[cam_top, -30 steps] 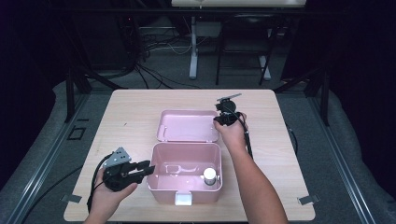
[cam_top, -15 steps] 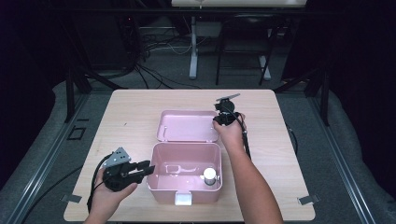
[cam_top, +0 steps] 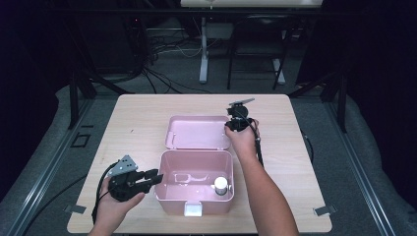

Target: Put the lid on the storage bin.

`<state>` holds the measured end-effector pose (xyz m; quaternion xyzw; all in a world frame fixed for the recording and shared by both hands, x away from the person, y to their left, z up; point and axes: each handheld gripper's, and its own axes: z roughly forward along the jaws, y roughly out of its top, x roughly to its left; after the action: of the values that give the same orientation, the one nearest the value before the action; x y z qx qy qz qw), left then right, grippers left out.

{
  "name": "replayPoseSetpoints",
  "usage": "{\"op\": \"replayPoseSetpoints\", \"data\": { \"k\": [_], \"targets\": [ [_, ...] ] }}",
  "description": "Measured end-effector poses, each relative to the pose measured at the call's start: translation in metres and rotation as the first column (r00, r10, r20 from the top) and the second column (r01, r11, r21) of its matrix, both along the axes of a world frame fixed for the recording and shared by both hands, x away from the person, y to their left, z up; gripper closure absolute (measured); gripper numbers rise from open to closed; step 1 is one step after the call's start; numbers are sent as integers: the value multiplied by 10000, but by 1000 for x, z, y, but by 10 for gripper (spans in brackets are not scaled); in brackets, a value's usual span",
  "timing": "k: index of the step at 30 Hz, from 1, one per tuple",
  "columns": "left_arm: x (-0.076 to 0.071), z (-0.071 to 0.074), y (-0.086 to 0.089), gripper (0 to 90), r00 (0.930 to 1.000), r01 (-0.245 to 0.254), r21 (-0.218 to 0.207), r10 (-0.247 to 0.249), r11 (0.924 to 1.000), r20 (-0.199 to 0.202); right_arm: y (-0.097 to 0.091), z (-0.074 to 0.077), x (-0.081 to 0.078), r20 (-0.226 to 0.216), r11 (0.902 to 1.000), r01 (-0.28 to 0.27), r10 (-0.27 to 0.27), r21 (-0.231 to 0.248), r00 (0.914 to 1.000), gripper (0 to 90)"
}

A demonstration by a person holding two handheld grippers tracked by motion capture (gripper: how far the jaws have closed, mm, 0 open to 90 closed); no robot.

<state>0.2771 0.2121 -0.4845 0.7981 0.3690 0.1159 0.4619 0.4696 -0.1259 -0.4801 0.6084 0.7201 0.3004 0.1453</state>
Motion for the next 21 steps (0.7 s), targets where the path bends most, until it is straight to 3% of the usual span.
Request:
{"op": "replayPoseSetpoints", "data": {
  "k": [13,21],
  "targets": [
    [0,0,0,687,10000,10,-38,-10,10000,3,-1,7,-5,455,9999,26,-32,116,9990,825],
    [0,0,-1,687,10000,13,-25,-12,10000,10,-2,15,-10,1103,9998,15,-35,181,9939,834]
  ]
}}
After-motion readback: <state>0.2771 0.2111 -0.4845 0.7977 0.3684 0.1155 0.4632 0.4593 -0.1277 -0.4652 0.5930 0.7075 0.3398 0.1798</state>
